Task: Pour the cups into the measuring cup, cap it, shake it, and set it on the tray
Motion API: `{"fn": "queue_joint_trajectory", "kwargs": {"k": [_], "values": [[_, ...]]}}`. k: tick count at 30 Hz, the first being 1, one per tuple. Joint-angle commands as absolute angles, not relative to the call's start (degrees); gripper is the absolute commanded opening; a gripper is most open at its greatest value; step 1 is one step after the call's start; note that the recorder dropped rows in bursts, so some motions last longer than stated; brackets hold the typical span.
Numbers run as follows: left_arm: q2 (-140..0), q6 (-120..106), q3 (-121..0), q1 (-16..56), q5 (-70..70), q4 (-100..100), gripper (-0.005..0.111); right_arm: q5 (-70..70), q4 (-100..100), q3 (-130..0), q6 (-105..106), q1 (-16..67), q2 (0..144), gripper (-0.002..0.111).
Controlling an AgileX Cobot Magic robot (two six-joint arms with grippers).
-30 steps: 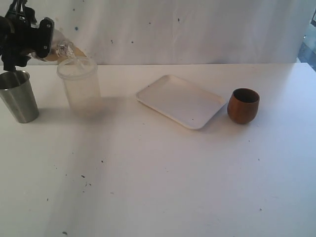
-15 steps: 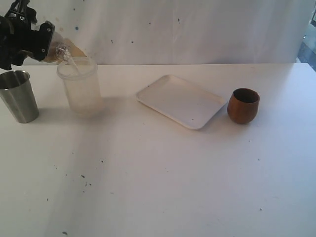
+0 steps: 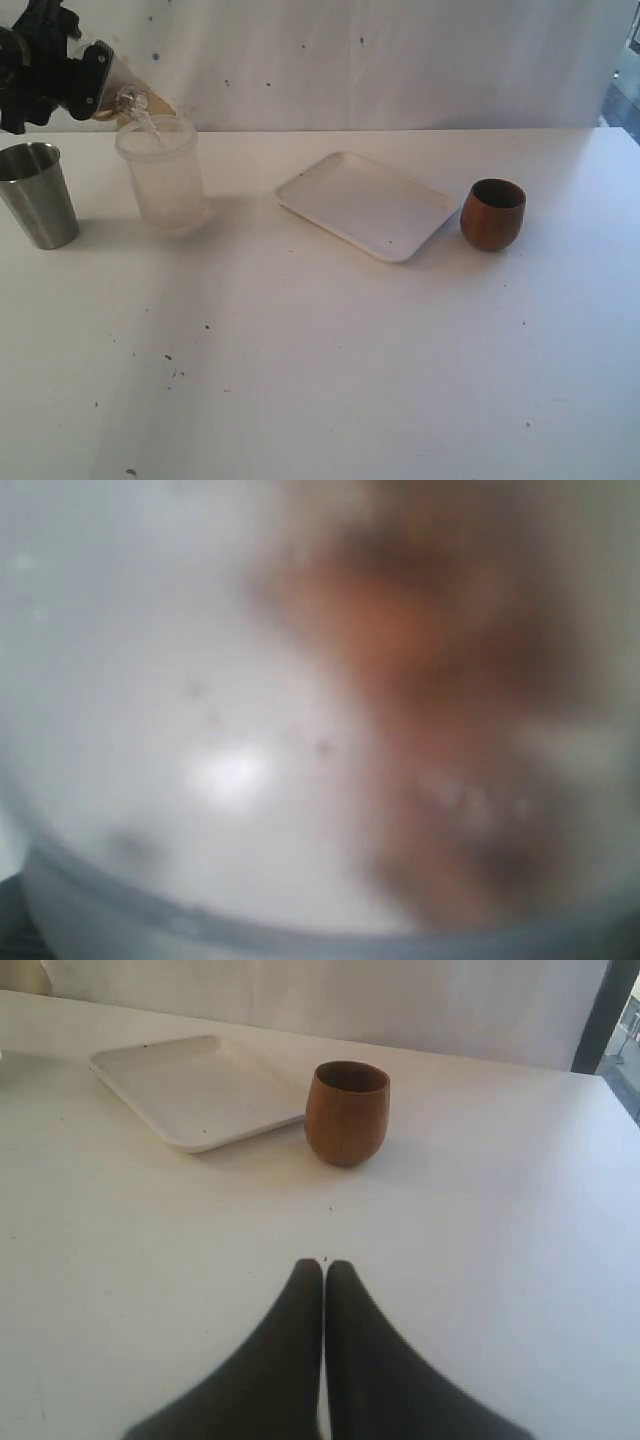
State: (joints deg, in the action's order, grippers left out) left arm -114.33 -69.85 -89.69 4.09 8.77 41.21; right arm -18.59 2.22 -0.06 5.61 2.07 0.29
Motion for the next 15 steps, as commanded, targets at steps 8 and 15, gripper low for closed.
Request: {"fn": "queue_joint_trajectory", "kwargs": {"k": [8,15], "values": [[-113.4,-69.3,-90.7,4.1,5.1,42.6,0.0,-18.0,1.9,0.0,5.4,2.2,0.0,0.001],[-113.4,-69.3,-90.7,4.1,4.2,44.7,0.0,-18.0,1.9,0.0,5.4,2.2,0.0,0.001]]}}
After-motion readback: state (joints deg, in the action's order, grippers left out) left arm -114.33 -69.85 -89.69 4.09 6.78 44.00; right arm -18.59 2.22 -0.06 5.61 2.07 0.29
